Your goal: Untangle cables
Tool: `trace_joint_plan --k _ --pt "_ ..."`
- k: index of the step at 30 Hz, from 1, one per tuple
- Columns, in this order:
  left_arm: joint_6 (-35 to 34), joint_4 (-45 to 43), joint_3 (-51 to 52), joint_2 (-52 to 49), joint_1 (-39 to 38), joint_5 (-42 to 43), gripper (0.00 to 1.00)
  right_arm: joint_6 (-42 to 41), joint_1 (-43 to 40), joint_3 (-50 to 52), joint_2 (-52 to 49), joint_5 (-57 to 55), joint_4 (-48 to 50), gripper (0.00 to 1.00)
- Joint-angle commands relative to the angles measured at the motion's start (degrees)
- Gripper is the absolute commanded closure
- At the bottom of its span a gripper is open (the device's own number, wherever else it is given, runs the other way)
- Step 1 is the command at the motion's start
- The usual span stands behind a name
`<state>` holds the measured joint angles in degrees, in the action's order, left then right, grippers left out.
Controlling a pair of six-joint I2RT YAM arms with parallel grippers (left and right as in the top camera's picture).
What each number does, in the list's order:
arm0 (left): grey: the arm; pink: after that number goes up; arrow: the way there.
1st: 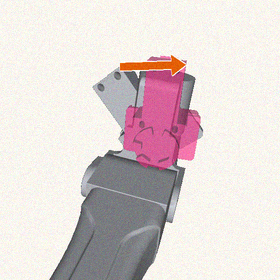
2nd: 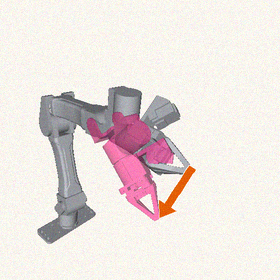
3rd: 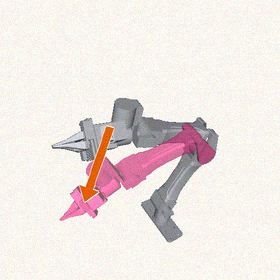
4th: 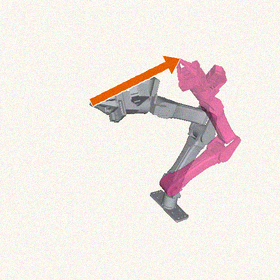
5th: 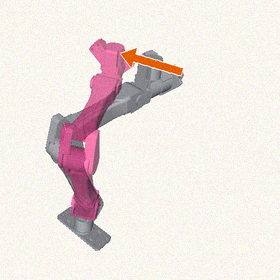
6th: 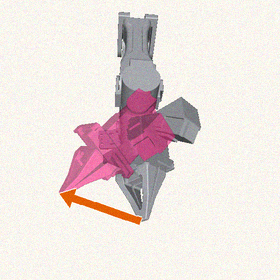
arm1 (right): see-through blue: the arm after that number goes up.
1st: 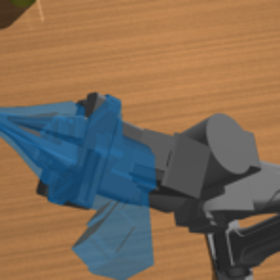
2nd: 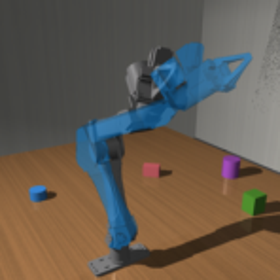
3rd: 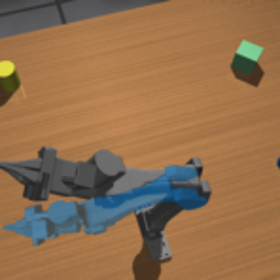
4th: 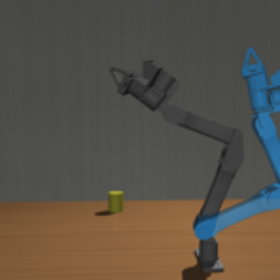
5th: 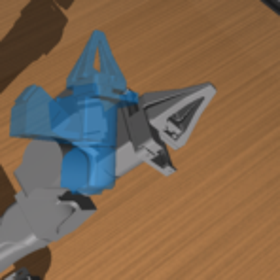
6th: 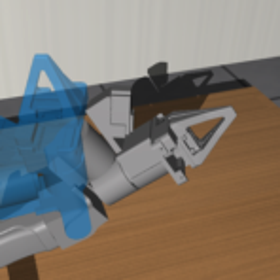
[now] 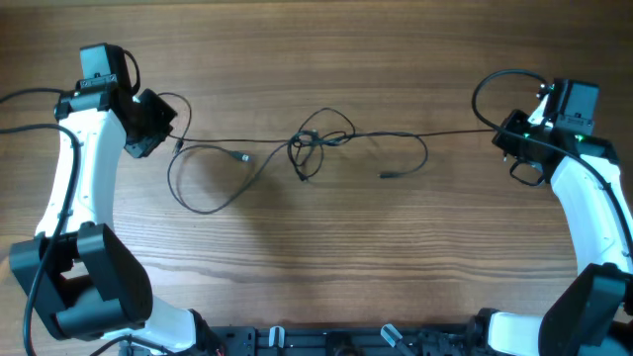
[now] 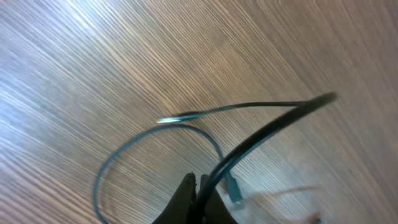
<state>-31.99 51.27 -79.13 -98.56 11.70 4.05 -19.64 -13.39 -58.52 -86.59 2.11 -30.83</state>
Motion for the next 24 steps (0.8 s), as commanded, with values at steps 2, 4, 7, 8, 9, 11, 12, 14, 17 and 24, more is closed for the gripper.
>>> trace_joint_plan --k 2,4,7,8,9,11,12,14,17,24 --pt "1.6 -0.4 0.0 1.3 0.7 -11.0 0.96 -1.7 -0.4 0.0 -4.0 -14.6 0.9 0.96" --pt "1.6 -0.8 0.5 1.3 1.2 -12.2 0.96 -1.7 -0.4 0.0 -6.0 -14.8 1.4 0.96" --pt "1.5 -0.9 1.2 1.3 2.8 -12.3 0.96 -1.7 -0.4 0.0 -8.8 -14.8 1.4 0.96" --pt "1.5 -0.8 1.4 1.3 3.5 -12.3 0.96 -1.6 -0.4 0.0 -9.7 -14.8 1.4 0.96" --pt "1.5 -0.6 1.4 1.2 4.3 -12.3 0.96 -1.5 -0.4 0.0 -10.3 -14.8 1.4 0.96" --pt "1.3 -0.5 1.4 1.2 6.1 -12.2 0.96 -1.5 -0.4 0.0 -11.7 -14.8 1.4 0.96" --pt "1.1 -0.4 1.4 1.2 7.1 -12.1 0.96 -1.5 -0.4 0.0 -12.2 -14.8 1.4 0.96" --pt "0.8 -0.2 1.5 1.2 9.2 -10.5 0.96 -1.4 -0.4 0.0 -12.8 -14.8 1.4 0.96" --pt "0.7 -0.1 1.5 1.2 11.3 -8.0 0.96 -1.4 -0.4 0.0 -12.9 -14.8 1.7 0.96" --pt "0.7 -0.2 1.5 1.1 11.7 -4.0 0.96 -1.4 -0.4 0.0 -12.9 -8.2 2.1 0.95"
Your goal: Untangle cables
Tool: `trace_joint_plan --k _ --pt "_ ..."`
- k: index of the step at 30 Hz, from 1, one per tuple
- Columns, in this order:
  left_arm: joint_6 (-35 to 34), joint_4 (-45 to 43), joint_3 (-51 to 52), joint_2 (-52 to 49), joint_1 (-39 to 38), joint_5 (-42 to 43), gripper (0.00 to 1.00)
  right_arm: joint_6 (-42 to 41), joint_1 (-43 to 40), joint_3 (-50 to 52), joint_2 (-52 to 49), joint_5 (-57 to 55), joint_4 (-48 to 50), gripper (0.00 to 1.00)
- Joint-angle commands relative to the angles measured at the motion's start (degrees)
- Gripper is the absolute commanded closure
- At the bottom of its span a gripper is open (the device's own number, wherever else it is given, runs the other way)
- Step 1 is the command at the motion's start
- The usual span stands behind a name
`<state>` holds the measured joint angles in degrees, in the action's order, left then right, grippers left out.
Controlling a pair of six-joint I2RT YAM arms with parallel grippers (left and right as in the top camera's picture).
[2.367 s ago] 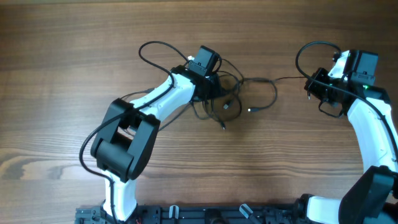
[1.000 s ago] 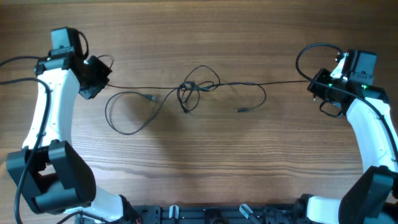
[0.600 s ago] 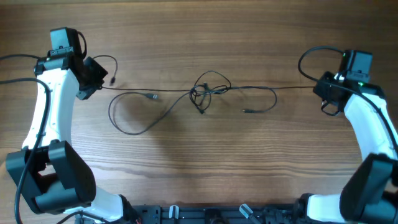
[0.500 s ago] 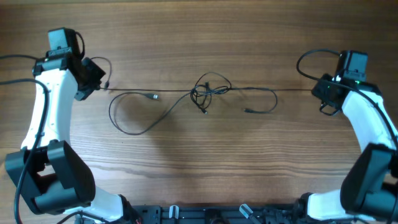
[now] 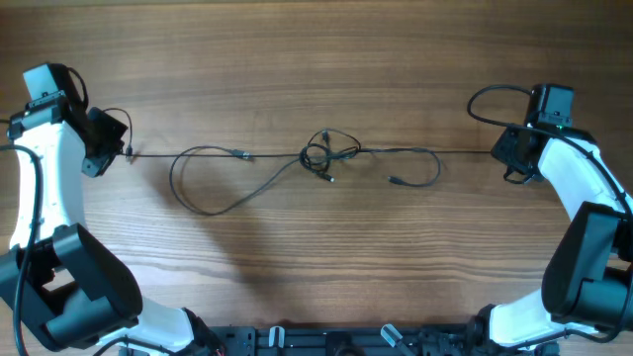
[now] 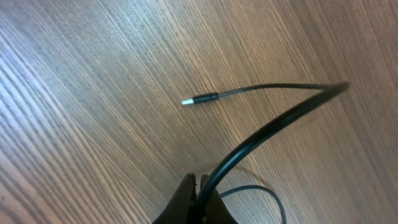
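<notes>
Thin black cables lie across the middle of the table, tangled in a small knot point(image 5: 321, 158). One strand runs nearly straight from my left gripper point(image 5: 121, 150) through the knot to my right gripper point(image 5: 499, 151). A slack loop point(image 5: 198, 188) lies left of the knot, and a smaller loop point(image 5: 423, 166) lies right of it. Loose plug ends point(image 5: 393, 180) rest near the knot. In the left wrist view my left gripper point(image 6: 198, 182) is shut on a black cable point(image 6: 267, 134), and a silver-tipped plug point(image 6: 200, 99) lies beyond it. My right gripper appears shut on the strand's far end.
The wooden table point(image 5: 316, 59) carries only the cables. The arm bases stand at the near corners, left point(image 5: 84, 287) and right point(image 5: 588, 287). Each arm's own black lead curls beside its wrist point(image 5: 490, 99).
My left gripper has moved out to the left and a little nearer, still holding the cable. The strand between the grippers is straighter, the knot is smaller and tighter, and the left loop is flatter.
</notes>
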<state>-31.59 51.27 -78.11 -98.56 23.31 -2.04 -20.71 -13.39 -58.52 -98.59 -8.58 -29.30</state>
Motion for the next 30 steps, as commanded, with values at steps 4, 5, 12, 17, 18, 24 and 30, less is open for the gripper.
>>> trace_joint_plan --k 4,5,12,17,18,24,30 --pt "0.3 -0.2 0.4 0.9 -1.8 4.7 0.96 0.8 -0.4 0.0 -0.9 14.4 1.7 0.92" --pt "0.3 -0.2 0.4 0.7 -2.6 4.9 0.96 2.0 -0.4 0.0 -0.9 17.1 2.1 0.87" --pt "0.3 -0.9 0.4 -1.8 -9.2 5.2 0.59 4.2 -0.4 0.0 -0.9 24.2 2.7 0.16" --pt "2.2 -2.9 0.4 -3.7 -14.0 5.5 0.0 4.2 -0.4 0.0 -0.8 24.2 3.1 0.0" --pt "3.0 -3.2 0.4 -3.7 -14.6 5.7 0.0 4.2 -0.4 0.0 -0.8 24.2 3.1 0.01" --pt "4.5 -5.6 0.4 -1.1 -16.0 7.4 0.0 4.0 -0.4 0.0 -0.8 24.1 5.6 0.0" --pt "8.3 -8.2 0.4 -0.1 -16.1 18.0 0.0 2.3 -0.4 0.0 -0.8 24.1 10.5 0.0"
